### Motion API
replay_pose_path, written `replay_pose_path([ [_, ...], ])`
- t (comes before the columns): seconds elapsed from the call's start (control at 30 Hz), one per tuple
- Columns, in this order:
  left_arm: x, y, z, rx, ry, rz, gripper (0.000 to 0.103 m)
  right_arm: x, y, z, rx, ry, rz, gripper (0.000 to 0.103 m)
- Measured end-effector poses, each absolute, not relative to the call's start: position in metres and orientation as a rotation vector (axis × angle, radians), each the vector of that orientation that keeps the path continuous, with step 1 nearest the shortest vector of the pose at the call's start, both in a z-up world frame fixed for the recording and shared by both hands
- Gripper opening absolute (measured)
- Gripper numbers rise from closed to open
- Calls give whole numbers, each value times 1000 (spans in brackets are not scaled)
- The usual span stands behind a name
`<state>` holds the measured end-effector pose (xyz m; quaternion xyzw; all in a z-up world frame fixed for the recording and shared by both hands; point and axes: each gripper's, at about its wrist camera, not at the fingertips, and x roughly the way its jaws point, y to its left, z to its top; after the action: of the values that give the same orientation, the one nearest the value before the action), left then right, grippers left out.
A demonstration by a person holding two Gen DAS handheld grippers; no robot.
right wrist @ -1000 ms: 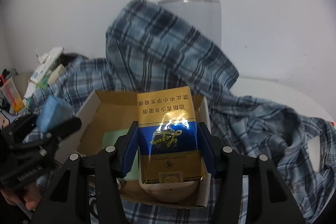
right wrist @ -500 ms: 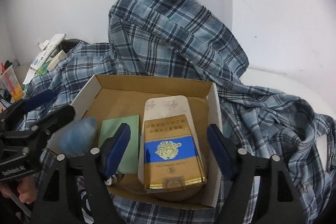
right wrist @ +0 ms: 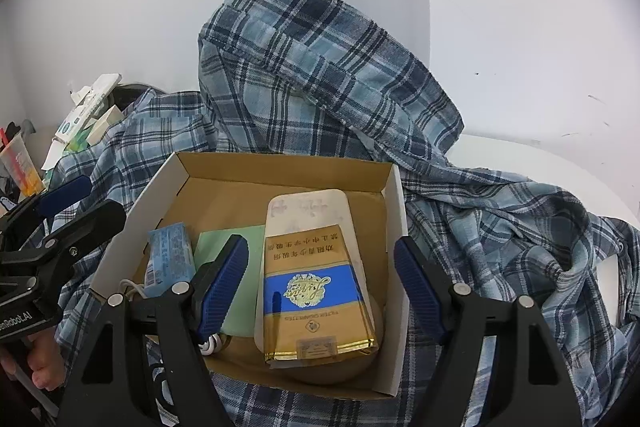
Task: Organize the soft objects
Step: 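Lower the gold tin into the box with the right gripper while the left gripper drops the blue pack in, then grasp the black scissors with the left gripper while the right gripper reaches the pink plush toy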
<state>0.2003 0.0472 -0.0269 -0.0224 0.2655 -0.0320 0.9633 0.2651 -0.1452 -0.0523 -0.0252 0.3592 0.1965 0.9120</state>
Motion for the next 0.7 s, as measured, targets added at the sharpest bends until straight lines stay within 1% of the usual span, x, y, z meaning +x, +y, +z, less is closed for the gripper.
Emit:
replay_pose_path([
  [0.17,194,41,-16,-40,514,-65,87,260,-150,-41,-46,725,408,74],
  [0.33,182,33,1,-46,489,-88,87,246,-156,-15,-54,685,415,74],
  [0.47,161,27,27,-64,443,-116,87,223,-166,11,-76,627,424,74],
  [0.57,139,19,46,-27,411,-117,87,202,-175,28,-89,590,435,74],
  [0.7,109,10,58,-11,375,-156,87,173,-190,42,-89,535,436,74],
])
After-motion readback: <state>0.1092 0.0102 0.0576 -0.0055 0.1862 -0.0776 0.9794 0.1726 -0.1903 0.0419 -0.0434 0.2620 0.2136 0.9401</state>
